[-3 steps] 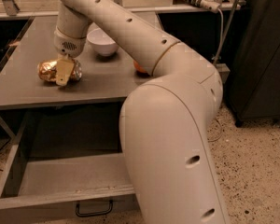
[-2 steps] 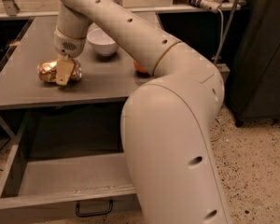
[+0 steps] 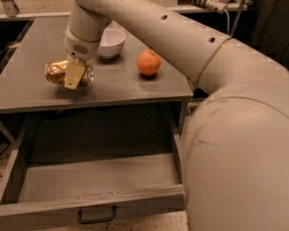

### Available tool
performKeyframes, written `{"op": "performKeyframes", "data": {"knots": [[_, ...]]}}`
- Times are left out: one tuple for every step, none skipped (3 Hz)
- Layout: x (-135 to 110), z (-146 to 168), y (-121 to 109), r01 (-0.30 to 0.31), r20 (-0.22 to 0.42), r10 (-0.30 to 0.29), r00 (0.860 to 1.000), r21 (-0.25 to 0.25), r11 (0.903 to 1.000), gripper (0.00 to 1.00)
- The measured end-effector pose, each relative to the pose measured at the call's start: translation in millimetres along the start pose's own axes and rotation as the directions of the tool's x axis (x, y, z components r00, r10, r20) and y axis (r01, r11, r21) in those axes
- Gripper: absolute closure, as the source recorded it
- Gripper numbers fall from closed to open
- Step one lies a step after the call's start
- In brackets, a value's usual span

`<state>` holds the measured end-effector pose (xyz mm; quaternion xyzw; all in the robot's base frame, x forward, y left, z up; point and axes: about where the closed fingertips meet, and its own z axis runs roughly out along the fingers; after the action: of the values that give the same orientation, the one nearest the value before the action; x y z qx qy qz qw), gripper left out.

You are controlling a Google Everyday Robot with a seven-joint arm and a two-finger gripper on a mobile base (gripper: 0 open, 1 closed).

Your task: Place orange can into top drawer

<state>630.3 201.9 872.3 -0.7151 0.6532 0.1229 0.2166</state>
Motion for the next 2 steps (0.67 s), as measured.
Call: {"op": "performKeyframes", "data": {"knots": [[14, -37, 34, -0.067, 0.012, 0.066, 0.998, 0.093, 0.9934, 1.00], [32, -20, 52, -0.064, -0.034, 0.066, 0.997, 0.064, 0.9959, 1.00]]}}
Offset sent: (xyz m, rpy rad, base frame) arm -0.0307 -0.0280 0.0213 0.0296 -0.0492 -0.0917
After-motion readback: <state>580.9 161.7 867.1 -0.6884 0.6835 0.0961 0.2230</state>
